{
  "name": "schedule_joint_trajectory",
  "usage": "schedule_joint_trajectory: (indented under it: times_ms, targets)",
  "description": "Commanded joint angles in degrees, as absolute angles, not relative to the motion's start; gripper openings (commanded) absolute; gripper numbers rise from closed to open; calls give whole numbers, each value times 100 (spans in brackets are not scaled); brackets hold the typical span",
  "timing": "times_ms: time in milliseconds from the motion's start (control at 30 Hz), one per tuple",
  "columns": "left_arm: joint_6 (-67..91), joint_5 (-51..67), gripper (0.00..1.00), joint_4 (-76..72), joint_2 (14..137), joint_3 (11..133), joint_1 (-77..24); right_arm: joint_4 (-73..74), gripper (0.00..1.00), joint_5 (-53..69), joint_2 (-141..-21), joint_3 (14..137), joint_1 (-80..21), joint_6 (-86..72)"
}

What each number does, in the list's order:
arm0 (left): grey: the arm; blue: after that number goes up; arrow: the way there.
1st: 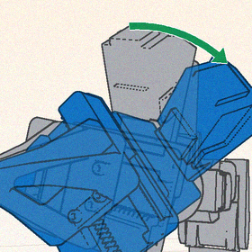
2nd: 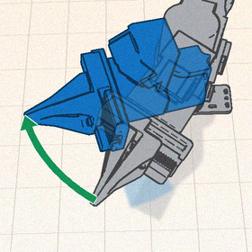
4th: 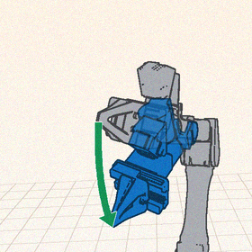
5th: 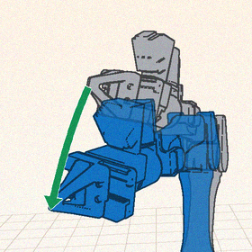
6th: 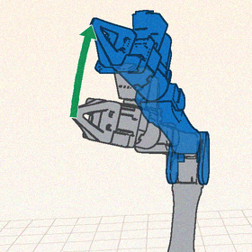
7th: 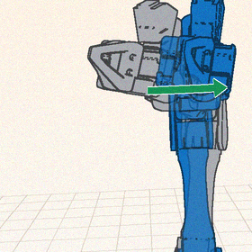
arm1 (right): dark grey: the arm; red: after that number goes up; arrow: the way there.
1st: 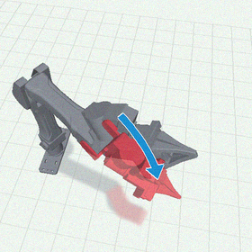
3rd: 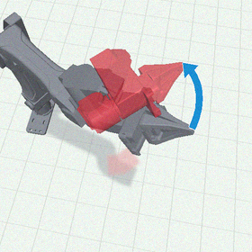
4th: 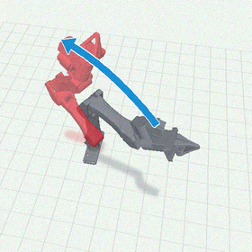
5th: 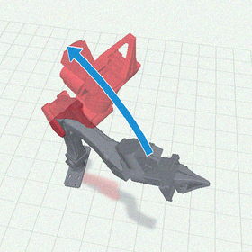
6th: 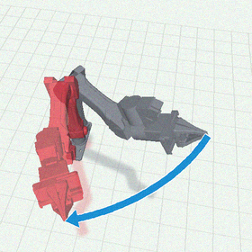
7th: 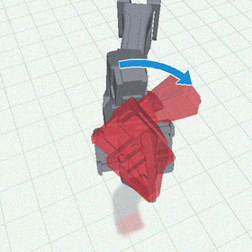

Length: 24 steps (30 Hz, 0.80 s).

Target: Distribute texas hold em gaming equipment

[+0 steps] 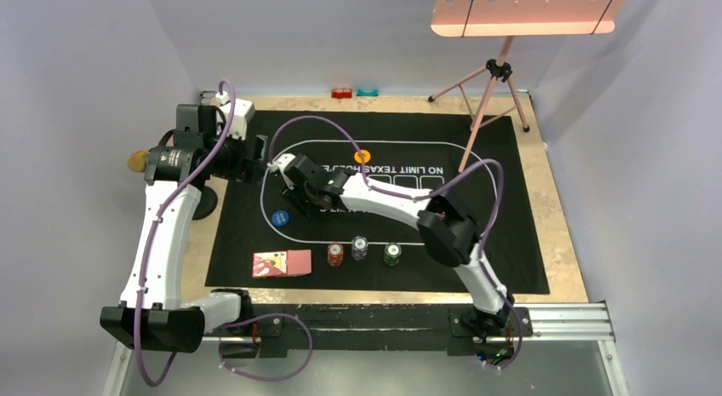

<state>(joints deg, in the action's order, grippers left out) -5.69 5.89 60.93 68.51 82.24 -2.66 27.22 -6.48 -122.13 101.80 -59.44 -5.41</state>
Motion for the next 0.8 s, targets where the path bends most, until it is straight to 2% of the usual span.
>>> schedule_joint_trajectory:
  times_ms: [0,233,567,667,767]
  targets:
    - [-744,900,100,5957,6667,8199,-229,2981,0,-506,-12833,11124,-5920,-632]
    - [-666,972,100,5982,6621,8420,-220,2953,0,-484,-13411,11684,-5915,-743]
    - [-679,1055,100,6074,6593,8348,-229,2792,0,-560,-13656,11618,-5815,-810]
    - [-684,1079,100,6118,6569,8362,-220,2763,5,-470,-13719,11597,-5786,-824]
    - [-710,1088,100,6173,6568,8386,-229,2711,21,-353,-13756,11591,-5775,-821]
